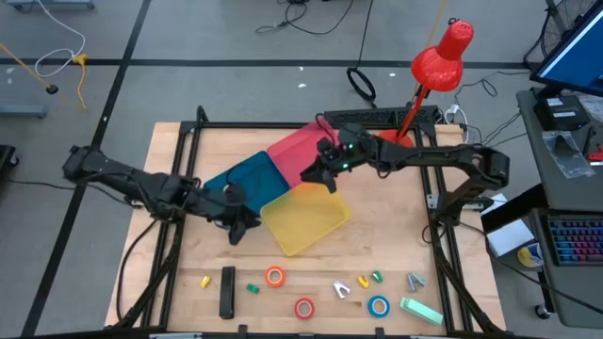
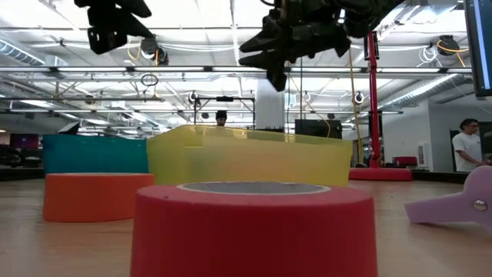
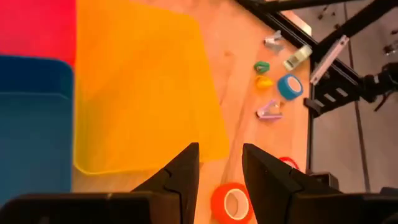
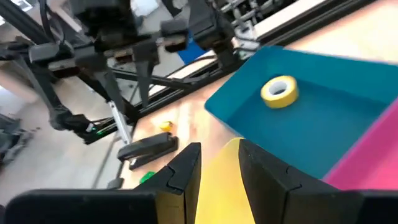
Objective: Pick and place Stapler, Stapler remover, tape
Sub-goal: Put the orange tape into the blue bin
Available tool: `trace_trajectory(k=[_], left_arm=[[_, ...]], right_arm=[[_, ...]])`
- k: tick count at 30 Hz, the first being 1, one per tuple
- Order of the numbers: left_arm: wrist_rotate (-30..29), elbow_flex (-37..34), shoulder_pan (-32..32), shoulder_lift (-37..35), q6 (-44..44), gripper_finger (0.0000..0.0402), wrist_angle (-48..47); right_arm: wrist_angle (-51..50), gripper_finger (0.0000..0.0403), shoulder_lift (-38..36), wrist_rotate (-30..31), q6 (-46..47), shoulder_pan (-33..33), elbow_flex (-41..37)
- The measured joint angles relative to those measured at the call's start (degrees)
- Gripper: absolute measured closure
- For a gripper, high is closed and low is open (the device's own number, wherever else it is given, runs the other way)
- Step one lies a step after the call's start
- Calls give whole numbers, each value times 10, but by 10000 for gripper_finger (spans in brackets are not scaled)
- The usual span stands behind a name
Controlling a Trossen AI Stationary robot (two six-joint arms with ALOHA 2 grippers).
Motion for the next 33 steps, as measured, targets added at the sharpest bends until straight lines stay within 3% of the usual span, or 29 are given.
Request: trace_trajectory(k=[5, 12, 22, 33], left_arm=[[-26, 0, -35, 0, -14, 277, 9], [-50, 0, -69, 4, -16, 277, 11], [-49, 0, -95, 63, -14, 277, 11], [-32, 0, -116, 139, -87, 277, 123]], right_arm=[[-99, 303, -75, 70, -53, -10, 0], [-271, 303, -190, 222, -92, 31, 1], [-438, 303, -314, 414, -49, 123, -1], [-453, 303, -482, 450, -15, 167, -129]])
